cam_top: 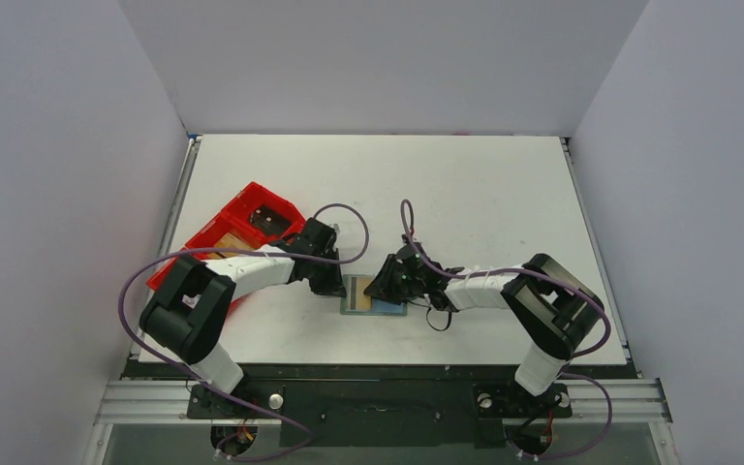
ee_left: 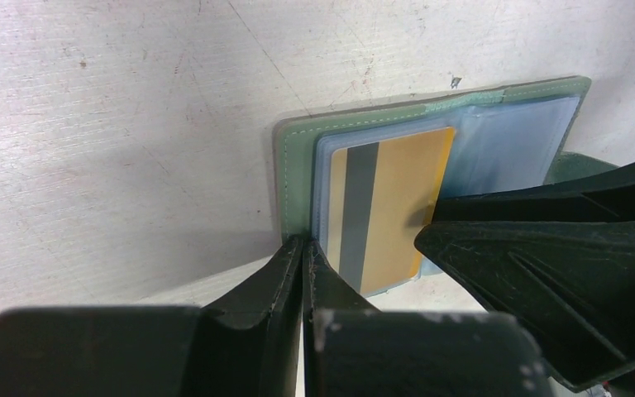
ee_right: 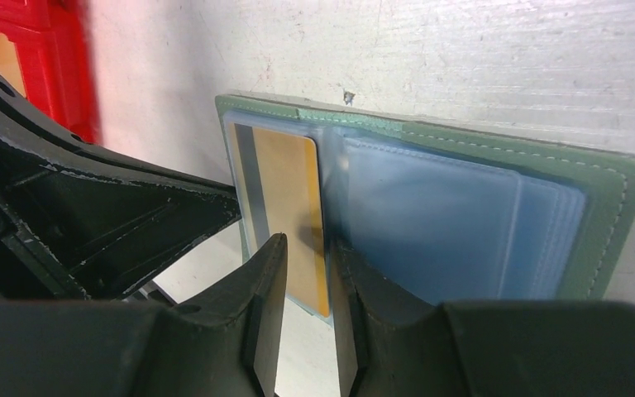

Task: Take the credit cards out of the card holder
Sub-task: Remove the credit card from the card holder.

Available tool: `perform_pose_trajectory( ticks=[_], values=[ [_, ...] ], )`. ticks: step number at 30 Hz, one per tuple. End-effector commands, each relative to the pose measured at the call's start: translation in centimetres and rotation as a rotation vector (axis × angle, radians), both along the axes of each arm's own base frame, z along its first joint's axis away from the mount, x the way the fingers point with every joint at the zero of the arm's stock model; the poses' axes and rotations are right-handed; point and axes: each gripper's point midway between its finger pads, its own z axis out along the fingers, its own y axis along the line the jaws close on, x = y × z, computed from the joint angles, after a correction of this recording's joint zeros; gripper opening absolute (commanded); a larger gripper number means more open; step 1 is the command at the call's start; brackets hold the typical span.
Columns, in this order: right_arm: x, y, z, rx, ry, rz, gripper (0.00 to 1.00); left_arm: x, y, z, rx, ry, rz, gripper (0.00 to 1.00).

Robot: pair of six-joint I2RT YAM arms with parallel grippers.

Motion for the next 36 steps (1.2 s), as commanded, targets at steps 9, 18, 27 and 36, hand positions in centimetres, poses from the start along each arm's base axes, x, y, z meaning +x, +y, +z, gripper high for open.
perform_pose_trajectory(
  ticks=[9, 18, 27, 36],
  values=[
    [0.8, -0.3, 0.8, 0.137, -0.018, -0.054, 0.15, -1.5, -0.1, -3.4, 0.076, 0.065, -0.006, 0.00],
    [1.1, -0.3, 1.0, 0.166, -0.022, -0.059, 0.10, -1.5, -0.2, -3.5, 0.077, 0.069, -0.010, 0.00],
    [1.2, 0.0, 1.2, 0.146, -0.035, -0.040, 0.09, -1.6, -0.4, -3.5, 0.082, 0.073, -0.022, 0.00],
    [1.2, 0.3, 0.9, 0.120, -0.037, -0.017, 0.08, -1.7, -0.6, -3.7, 0.093, 0.077, -0.034, 0.00]
  ],
)
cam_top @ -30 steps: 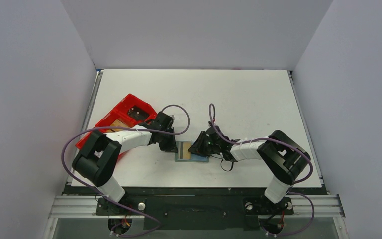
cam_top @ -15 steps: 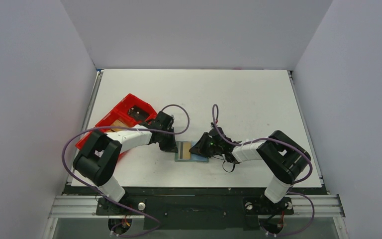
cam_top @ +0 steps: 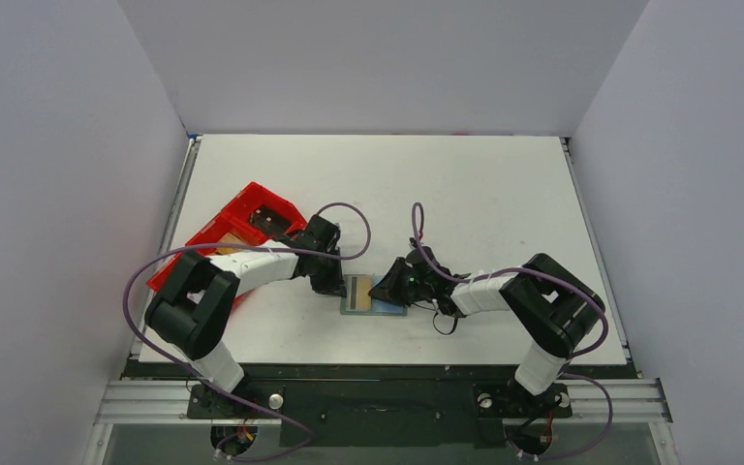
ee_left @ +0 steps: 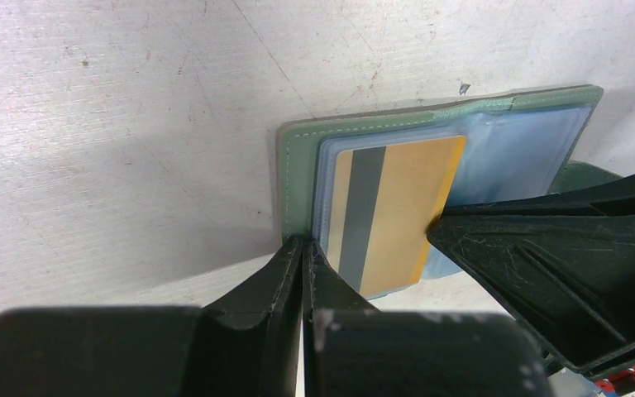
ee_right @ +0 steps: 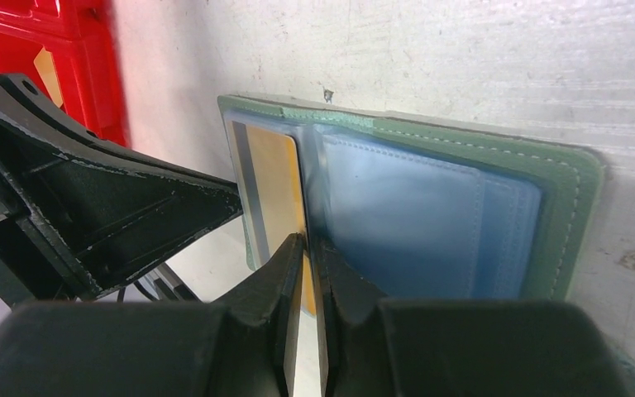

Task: Take the credit cards out of the card holder
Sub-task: Remove the credit card from the card holder.

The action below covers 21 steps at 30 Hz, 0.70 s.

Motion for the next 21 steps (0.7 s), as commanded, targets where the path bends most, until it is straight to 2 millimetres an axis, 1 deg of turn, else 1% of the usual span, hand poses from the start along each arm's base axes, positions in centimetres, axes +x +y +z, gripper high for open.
perform_pose_trajectory(
  ticks=[1, 6, 12, 15, 21],
  values=[
    [1.10, 1.10, 1.06, 0.002, -0.058, 0.026, 0.08, -1.68, -0.52, -3.52, 0.057, 0.042, -0.048, 0.00],
    [0.95, 1.56, 0.94, -0.042, -0.065, 0.051, 0.08, -1.73, -0.63, -3.56, 0.062, 0.045, -0.055, 0.00],
    [0.81, 1.23, 0.55, -0.061, -0.062, 0.048, 0.04, -1.84, -0.52, -3.72, 0.067, 0.048, -0.053, 0.00],
    [0.72, 1.18, 0.46, -0.059, -0.061, 0.047, 0.00, -1.89, -0.42, -3.84, 0.071, 0.049, -0.052, 0.00],
    [0.75, 0.94, 0.82, -0.059, -0.072, 0.041, 0.00, -2.01, -0.29, -4.01, 0.077, 0.053, -0.049, 0.00]
  ],
)
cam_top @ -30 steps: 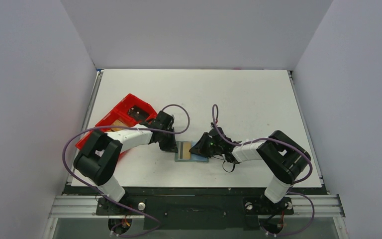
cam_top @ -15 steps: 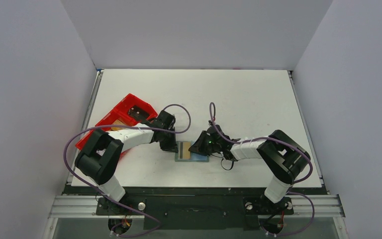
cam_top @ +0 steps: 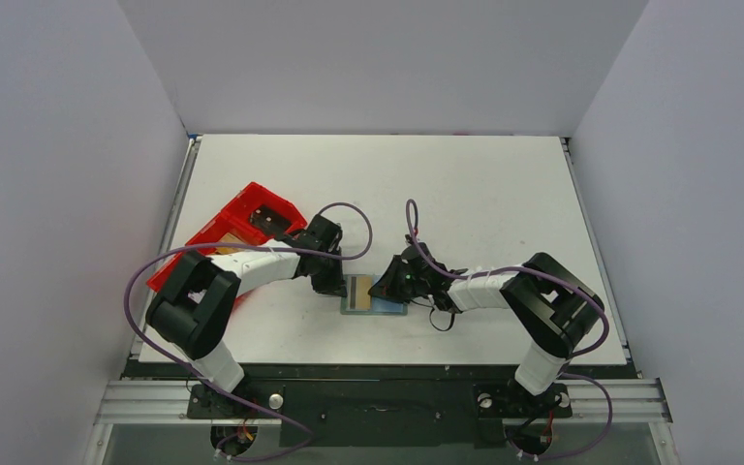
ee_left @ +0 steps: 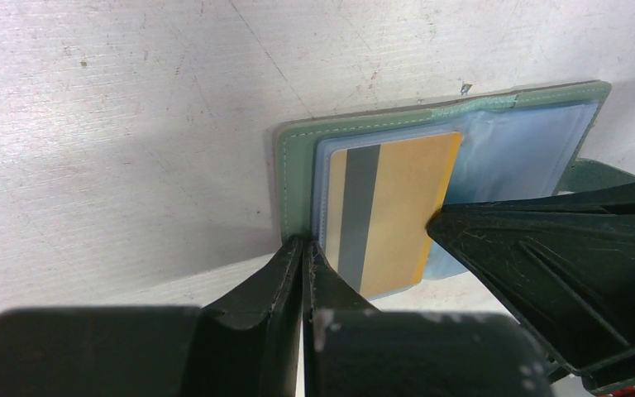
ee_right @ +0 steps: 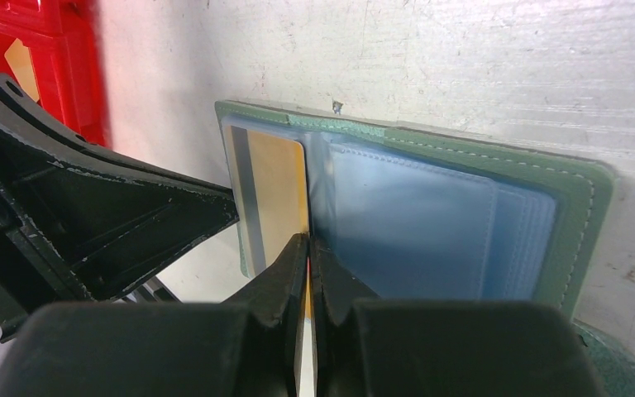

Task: Take the credit cards out of the card holder
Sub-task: Remove the credit card from the card holder.

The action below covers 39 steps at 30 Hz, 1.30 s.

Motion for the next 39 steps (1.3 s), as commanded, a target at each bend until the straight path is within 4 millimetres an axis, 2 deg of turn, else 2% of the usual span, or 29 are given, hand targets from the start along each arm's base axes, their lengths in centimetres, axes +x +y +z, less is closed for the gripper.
perform_pose_trajectory(
  ticks=[1, 19, 28, 33, 39],
  values=[
    [0.7, 0.4, 0.9, 0.003, -0.056, 0.001, 0.00, -2.0, -0.2, -4.0, 0.056, 0.057, -0.039, 0.00],
    [0.7, -2.4, 0.7, -0.051, -0.067, -0.043, 0.00, -2.1, 0.6, -4.0, 0.069, 0.058, -0.025, 0.00],
    [0.8, -2.8, 1.5, -0.061, -0.088, -0.039, 0.00, -2.1, 0.6, -4.0, 0.067, 0.056, -0.026, 0.00],
    [0.8, -2.2, 1.6, -0.039, -0.086, -0.021, 0.00, -2.1, 0.6, -4.1, 0.067, 0.056, -0.027, 0.00],
    [0.9, -1.1, 1.9, 0.002, -0.080, -0.002, 0.14, -2.0, 0.5, -4.1, 0.064, 0.056, -0.026, 0.00]
  ],
)
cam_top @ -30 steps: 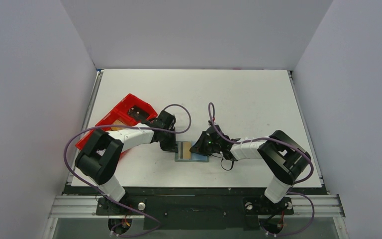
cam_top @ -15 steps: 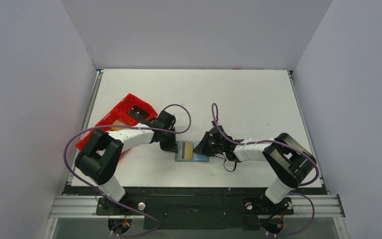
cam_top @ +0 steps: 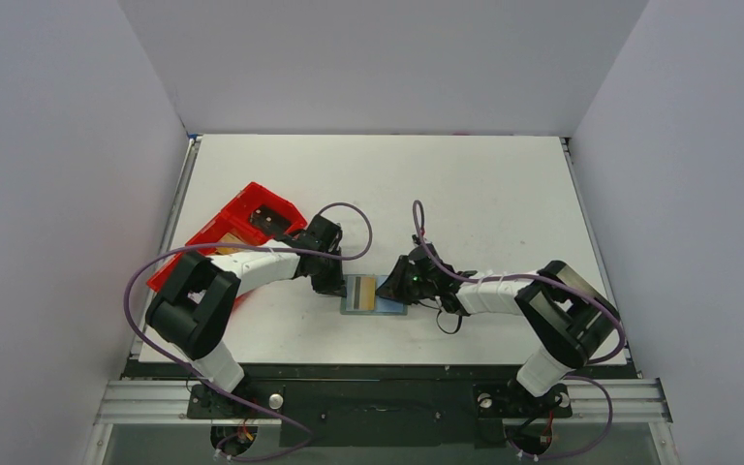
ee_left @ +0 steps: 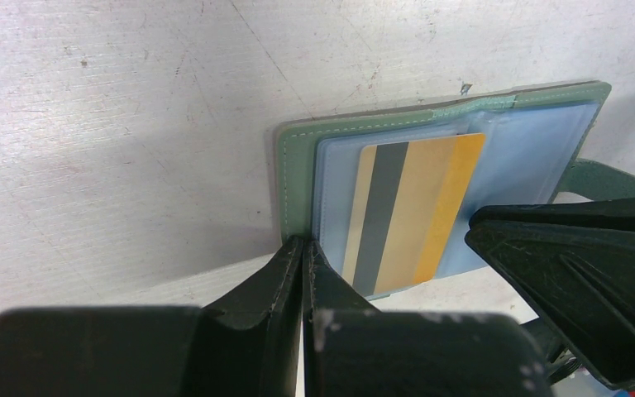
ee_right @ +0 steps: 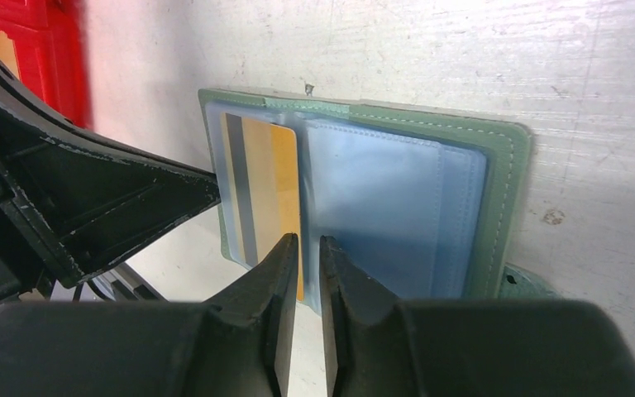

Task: Take the credit cards out of the card holder
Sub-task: Remove the credit card from the card holder.

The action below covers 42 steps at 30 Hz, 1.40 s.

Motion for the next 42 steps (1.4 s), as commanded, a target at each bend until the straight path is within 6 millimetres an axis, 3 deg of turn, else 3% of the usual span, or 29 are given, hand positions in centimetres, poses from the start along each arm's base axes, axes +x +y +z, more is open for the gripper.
perform_pose_trajectory(
  ticks=[1, 28, 37, 42],
  values=[
    [1.2, 1.3, 1.7, 0.060, -0.052, 0.012, 0.16, -2.0, 0.5, -4.1, 0.063, 0.058, -0.028, 0.00],
    [1.0, 1.9, -1.4, 0.032, 0.006, 0.014, 0.18, -2.1, 0.2, -4.3, 0.058, 0.065, -0.039, 0.00],
    [1.1, 1.8, -0.5, 0.040, -0.006, 0.013, 0.00, -2.1, 0.3, -4.3, 0.068, 0.066, -0.037, 0.00],
    [1.2, 1.7, 0.4, 0.036, -0.025, 0.010, 0.00, -2.1, 0.6, -4.4, 0.078, 0.068, -0.032, 0.00]
  ],
)
